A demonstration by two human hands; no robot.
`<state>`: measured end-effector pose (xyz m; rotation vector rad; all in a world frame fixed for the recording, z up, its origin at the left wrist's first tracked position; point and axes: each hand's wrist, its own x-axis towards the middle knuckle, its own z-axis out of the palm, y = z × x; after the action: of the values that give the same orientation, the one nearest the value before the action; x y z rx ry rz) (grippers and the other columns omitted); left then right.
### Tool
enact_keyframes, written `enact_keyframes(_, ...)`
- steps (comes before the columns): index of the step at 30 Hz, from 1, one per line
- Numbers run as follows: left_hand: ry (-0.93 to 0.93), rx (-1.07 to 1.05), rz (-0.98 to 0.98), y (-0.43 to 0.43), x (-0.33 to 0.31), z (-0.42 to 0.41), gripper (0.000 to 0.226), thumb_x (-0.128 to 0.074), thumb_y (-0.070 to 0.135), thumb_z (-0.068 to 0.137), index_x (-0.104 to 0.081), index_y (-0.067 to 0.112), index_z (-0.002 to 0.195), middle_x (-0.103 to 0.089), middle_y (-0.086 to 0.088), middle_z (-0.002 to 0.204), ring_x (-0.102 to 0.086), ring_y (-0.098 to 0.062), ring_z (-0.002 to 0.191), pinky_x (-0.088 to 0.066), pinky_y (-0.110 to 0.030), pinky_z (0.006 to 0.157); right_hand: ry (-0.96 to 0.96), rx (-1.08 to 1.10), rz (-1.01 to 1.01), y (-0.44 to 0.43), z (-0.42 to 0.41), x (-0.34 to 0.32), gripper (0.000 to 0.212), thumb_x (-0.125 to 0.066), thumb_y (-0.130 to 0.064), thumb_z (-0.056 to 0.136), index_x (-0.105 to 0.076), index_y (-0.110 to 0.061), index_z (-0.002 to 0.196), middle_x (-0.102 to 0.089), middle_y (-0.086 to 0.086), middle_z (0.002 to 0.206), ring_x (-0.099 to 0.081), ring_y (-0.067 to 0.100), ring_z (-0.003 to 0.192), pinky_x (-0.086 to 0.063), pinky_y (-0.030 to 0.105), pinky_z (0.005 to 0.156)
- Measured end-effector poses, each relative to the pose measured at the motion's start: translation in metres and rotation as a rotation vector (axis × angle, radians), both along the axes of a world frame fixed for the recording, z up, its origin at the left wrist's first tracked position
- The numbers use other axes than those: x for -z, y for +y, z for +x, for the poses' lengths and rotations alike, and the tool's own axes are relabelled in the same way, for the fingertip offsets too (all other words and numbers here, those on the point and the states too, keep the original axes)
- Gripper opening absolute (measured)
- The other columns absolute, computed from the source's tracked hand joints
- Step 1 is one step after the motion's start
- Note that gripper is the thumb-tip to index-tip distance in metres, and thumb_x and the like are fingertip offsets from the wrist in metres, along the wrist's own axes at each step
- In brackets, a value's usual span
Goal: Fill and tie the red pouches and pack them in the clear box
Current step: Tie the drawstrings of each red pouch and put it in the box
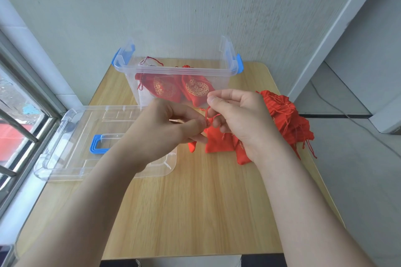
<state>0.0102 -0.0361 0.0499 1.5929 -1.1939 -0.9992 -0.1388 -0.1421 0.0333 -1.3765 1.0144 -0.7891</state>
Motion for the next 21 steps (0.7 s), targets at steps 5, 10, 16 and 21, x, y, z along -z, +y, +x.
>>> enact_keyframes(5, 0.072, -0.115, 0.016, -0.004, 0.004, 0.001, 0.016, -0.068, 0.005, 0.098, -0.079, -0.003, 0.089, -0.078, -0.021, 0.085, -0.08, -0.026, 0.078, -0.063, -0.058, 0.087, -0.153, 0.038, 0.051, 0.002, 0.002, -0.002, 0.031, -0.077, -0.007, 0.095, -0.07, -0.019, 0.122, -0.078, 0.006, 0.103, -0.075, 0.015, 0.071, -0.059, 0.03, 0.065)
enact_keyframes(10, 0.083, -0.192, 0.016, -0.008, 0.01, 0.006, 0.019, -0.07, 0.013, 0.099, -0.079, -0.001, 0.09, -0.079, -0.017, 0.079, -0.079, -0.034, 0.083, -0.063, -0.054, 0.091, 0.163, 0.007, -0.301, 0.0, 0.0, 0.001, 0.011, -0.08, -0.014, 0.089, -0.08, -0.025, 0.091, -0.079, -0.003, 0.087, -0.071, 0.005, 0.071, -0.056, 0.024, 0.067)
enact_keyframes(16, 0.008, -0.166, 0.019, -0.006, 0.014, 0.01, 0.018, -0.067, 0.017, 0.102, -0.08, 0.006, 0.096, -0.081, -0.009, 0.082, -0.08, -0.026, 0.085, -0.063, -0.049, 0.092, 0.252, -0.178, -0.495, 0.005, 0.002, 0.004, 0.011, -0.079, -0.012, 0.093, -0.083, -0.022, 0.092, -0.078, -0.01, 0.075, -0.075, 0.004, 0.069, -0.063, 0.029, 0.07)
enact_keyframes(21, 0.054, -0.206, 0.024, -0.008, 0.014, 0.007, 0.022, -0.066, 0.016, 0.102, -0.079, 0.0, 0.094, -0.08, -0.014, 0.082, -0.079, -0.035, 0.085, -0.063, -0.052, 0.093, 0.265, -0.153, -0.632, 0.011, 0.005, 0.005, 0.01, -0.076, -0.005, 0.09, -0.08, -0.014, 0.088, -0.077, -0.01, 0.072, -0.074, 0.0, 0.065, -0.063, 0.024, 0.067)
